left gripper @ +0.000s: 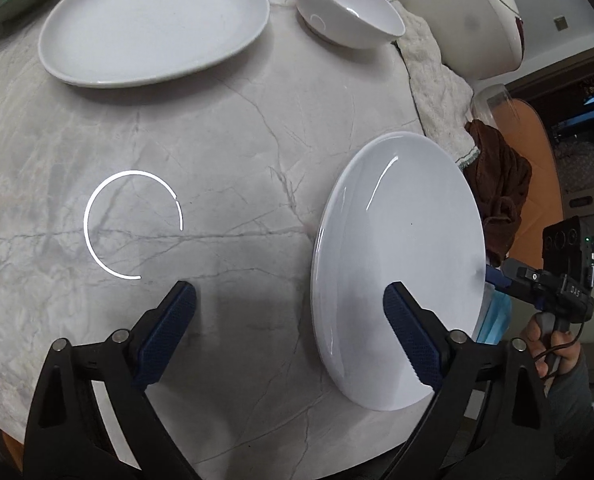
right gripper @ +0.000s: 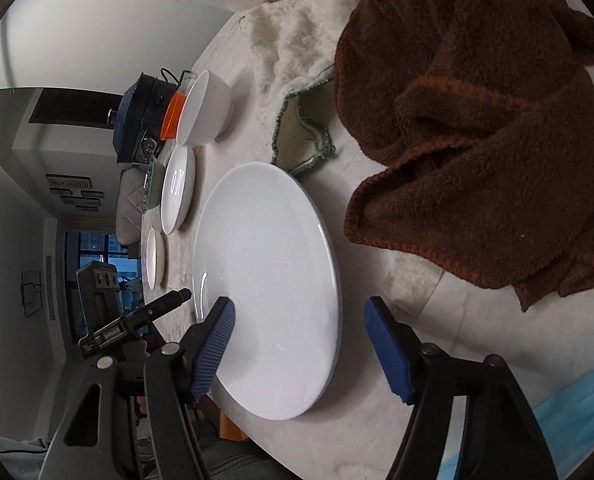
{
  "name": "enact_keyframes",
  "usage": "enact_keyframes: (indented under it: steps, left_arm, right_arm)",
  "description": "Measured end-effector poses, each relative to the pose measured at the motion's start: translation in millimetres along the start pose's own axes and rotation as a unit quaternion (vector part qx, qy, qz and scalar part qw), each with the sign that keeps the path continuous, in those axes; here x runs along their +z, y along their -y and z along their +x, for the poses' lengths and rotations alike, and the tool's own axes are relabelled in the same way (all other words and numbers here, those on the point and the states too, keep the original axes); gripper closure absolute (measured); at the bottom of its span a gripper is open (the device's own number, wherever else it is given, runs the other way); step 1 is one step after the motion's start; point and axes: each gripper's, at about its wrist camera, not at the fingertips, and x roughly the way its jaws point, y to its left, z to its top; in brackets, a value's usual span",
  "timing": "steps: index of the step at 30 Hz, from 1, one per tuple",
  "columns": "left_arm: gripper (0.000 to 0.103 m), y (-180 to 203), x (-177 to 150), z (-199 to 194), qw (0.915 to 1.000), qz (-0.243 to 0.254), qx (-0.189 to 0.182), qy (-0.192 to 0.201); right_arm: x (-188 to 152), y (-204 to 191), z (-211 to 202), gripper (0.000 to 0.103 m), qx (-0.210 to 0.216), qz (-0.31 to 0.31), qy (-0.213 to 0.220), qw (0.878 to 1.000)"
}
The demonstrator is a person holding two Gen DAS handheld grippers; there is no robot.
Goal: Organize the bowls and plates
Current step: 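Roll the right gripper and close it on the large white plate's rim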
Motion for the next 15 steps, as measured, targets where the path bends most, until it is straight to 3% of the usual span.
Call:
enact_keyframes:
  steps: [2, 6, 8, 12, 15]
  left_arm:
    - [0.019, 3.3, 3.7, 4.7, 0.9999, 0.007, -0.013, -0.003]
    - [0.065, 13.9, 10.8, 14.4, 0.999, 0.03, -0.029, -0.014]
    - [0.073, 18.0, 11.2, 17.7, 0.9983, 0.038, -0.038, -0.023]
    - [0.073, 24.9, 11.8, 20.6, 0.9975, 0.047, -0.047, -0.024]
    - [0.076, 28.4, 12.3, 22.2, 0.997, 0.06, -0.038, -0.031]
  right_arm:
    - [2.0, 5.3, 3.9, 0.038, 0.004, -0.007, -0.011, 1.0]
    - [6.1, 10.9, 5.1, 0.048, 0.023, -0.014, -0.014, 1.0]
    - [8.8, 16.1, 5.8, 0.052, 0.034, -0.014, -0.015, 0.999]
    - [9.4, 14.3, 8.0, 0.06, 0.024, -0.031, -0.03, 0.999]
    - [8.2, 15.6, 12.7, 0.076, 0.022, -0.031, -0.046, 0.998]
